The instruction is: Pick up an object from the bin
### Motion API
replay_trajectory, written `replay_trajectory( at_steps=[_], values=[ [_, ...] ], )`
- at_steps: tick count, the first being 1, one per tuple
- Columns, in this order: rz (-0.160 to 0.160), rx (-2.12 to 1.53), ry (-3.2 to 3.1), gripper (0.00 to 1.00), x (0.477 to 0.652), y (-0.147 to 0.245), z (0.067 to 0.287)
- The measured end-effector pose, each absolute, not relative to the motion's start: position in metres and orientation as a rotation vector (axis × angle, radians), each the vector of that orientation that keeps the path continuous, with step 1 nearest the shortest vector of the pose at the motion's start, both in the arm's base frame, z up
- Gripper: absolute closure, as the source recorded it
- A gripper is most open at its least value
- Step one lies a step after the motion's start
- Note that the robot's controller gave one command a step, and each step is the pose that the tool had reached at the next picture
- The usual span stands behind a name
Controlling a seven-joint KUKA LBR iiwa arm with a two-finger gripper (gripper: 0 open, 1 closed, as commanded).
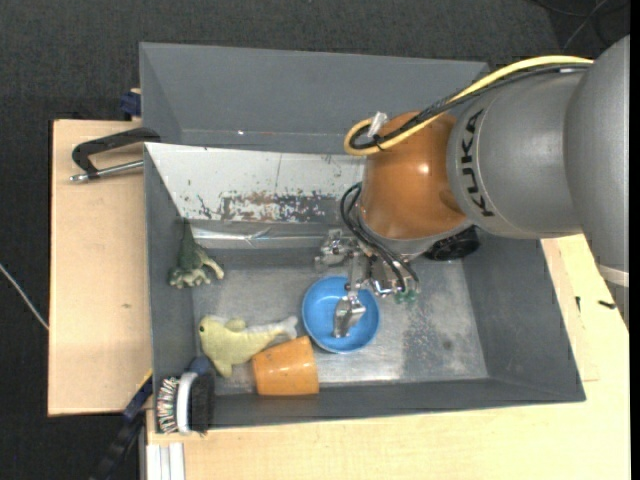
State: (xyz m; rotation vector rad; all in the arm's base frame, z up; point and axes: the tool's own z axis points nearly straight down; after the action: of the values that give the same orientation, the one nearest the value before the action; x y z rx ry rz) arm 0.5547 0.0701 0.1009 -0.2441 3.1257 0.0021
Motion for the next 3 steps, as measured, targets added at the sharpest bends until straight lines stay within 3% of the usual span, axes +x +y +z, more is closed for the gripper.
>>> replay_trajectory(
  at_steps=[1, 2, 3],
  values=[
    [0.005, -0.222, 3.129, 0.0, 0.5536, 0.0471, 0.0727],
    [0.003, -0.222, 3.13, 0.0, 0.5547, 0.0485, 0.0743],
    [0.004, -0.219, 3.12, 1.0, 0.5584, 0.0489, 0.0778]
  ],
)
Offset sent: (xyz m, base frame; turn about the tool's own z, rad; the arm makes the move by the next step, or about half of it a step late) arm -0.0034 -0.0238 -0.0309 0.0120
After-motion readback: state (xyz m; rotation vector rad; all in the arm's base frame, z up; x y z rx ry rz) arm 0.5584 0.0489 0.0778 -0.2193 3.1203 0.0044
